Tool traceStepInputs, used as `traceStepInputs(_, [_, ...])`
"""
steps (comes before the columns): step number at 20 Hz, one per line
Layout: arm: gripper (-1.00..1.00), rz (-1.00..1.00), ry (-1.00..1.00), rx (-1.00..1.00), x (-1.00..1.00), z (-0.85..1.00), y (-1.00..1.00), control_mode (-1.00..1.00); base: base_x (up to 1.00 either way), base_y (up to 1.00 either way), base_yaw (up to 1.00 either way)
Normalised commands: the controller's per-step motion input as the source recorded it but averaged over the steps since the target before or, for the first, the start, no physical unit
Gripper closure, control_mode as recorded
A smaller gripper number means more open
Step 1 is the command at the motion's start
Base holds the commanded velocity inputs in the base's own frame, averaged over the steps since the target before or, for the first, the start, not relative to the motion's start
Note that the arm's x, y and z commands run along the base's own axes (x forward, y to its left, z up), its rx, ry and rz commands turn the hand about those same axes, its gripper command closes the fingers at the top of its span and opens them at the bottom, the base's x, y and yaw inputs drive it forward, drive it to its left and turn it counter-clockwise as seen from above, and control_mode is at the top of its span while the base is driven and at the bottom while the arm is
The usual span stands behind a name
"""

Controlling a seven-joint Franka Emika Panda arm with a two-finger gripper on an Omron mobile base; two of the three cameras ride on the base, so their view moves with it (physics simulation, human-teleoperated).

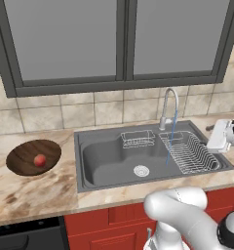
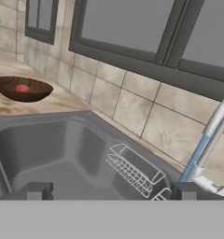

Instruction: Pick the onions from the sink and place them in one bowl. Place the peach in the other bowl. Then turn off the sink faucet.

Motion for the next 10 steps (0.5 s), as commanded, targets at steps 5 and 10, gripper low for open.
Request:
traceStepInputs(5, [-1.00, -0.01, 0.01, 0.01, 0.46, 0.03, -0.22, -1.00, 0.00, 0.00, 0.00])
traceStepInputs(10, [-1.00, 0.00, 0.01, 0.02, 0.43, 0.01, -0.30, -1.00, 0.00, 0.00, 0.00])
